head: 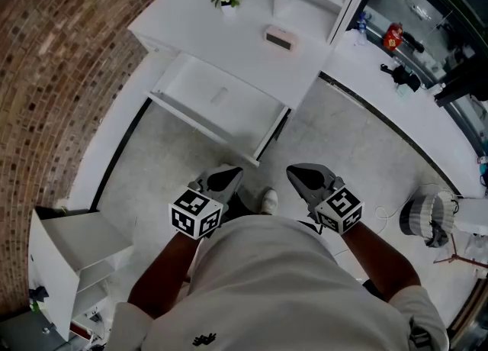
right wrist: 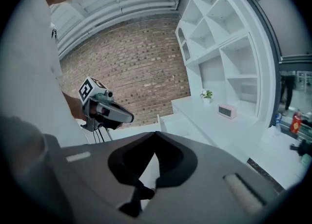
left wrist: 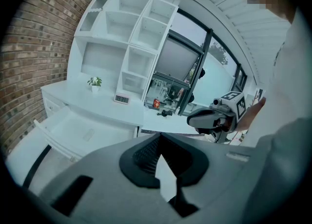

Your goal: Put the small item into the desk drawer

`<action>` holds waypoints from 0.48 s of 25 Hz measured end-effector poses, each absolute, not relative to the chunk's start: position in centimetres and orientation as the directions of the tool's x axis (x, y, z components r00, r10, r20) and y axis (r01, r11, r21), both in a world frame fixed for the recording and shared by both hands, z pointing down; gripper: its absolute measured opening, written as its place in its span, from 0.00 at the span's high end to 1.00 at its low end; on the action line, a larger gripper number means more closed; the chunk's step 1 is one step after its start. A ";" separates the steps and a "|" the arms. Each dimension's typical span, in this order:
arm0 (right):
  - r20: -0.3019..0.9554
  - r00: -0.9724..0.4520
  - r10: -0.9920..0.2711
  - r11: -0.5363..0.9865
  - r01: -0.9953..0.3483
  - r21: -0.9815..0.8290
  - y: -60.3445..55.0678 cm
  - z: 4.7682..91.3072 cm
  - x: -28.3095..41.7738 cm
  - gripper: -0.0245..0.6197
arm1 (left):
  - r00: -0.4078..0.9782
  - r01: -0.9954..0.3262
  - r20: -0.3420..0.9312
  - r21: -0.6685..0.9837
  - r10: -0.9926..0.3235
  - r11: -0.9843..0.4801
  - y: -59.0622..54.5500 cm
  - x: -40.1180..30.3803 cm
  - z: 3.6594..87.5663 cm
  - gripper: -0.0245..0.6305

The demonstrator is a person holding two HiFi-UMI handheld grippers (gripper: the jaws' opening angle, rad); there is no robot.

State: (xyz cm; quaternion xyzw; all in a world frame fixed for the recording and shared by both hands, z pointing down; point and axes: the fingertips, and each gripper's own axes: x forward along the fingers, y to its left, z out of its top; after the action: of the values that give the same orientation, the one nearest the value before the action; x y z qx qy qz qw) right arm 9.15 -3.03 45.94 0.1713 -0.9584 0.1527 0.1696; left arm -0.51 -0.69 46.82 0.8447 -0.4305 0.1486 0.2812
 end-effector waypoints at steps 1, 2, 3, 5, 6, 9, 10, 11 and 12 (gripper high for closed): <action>0.378 -0.884 -0.276 0.895 -0.380 -0.235 -3.1 46.0 9.2 0.94 | 0.585 -0.811 0.495 0.347 -0.643 -0.471 -0.7 -0.5 46.9 0.95; 0.378 -0.884 -0.276 0.895 -0.379 -0.235 -3.1 46.0 9.2 0.94 | 0.584 -0.812 0.497 0.345 -0.642 -0.472 -0.7 -0.5 47.0 0.95; 0.378 -0.884 -0.276 0.895 -0.379 -0.234 -3.1 46.0 9.2 0.94 | 0.583 -0.813 0.500 0.342 -0.641 -0.472 -0.7 -0.5 47.1 0.95; 0.380 -0.883 -0.276 0.895 -0.380 -0.233 -3.2 46.1 9.1 0.94 | 0.581 -0.814 0.503 0.339 -0.640 -0.472 -0.8 -0.5 47.3 0.95; 0.381 -0.883 -0.276 0.895 -0.380 -0.233 -3.3 46.2 9.1 0.94 | 0.581 -0.814 0.504 0.340 -0.639 -0.472 -0.8 -0.5 47.3 0.95; 0.382 -0.882 -0.277 0.896 -0.381 -0.230 -3.5 46.3 9.1 0.94 | 0.583 -0.812 0.504 0.344 -0.637 -0.472 -0.9 -0.5 47.5 0.95; 0.382 -0.882 -0.277 0.896 -0.381 -0.229 -3.6 46.3 9.1 0.94 | 0.584 -0.811 0.504 0.345 -0.636 -0.472 -1.0 -0.5 47.5 0.95; 0.382 -0.882 -0.277 0.896 -0.381 -0.229 -3.6 46.3 9.1 0.94 | 0.585 -0.811 0.506 0.345 -0.634 -0.473 -1.1 -0.4 47.6 0.95; 0.382 -0.882 -0.277 0.896 -0.381 -0.229 -3.7 46.2 9.1 0.94 | 0.586 -0.810 0.507 0.346 -0.632 -0.473 -1.2 -0.4 47.6 0.95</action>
State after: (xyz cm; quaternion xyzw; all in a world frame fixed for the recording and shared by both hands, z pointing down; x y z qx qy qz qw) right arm 9.12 -3.72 46.24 0.1716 -0.9583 0.1502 0.1722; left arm -0.39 -1.22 47.59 0.8439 -0.4274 0.1564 0.2841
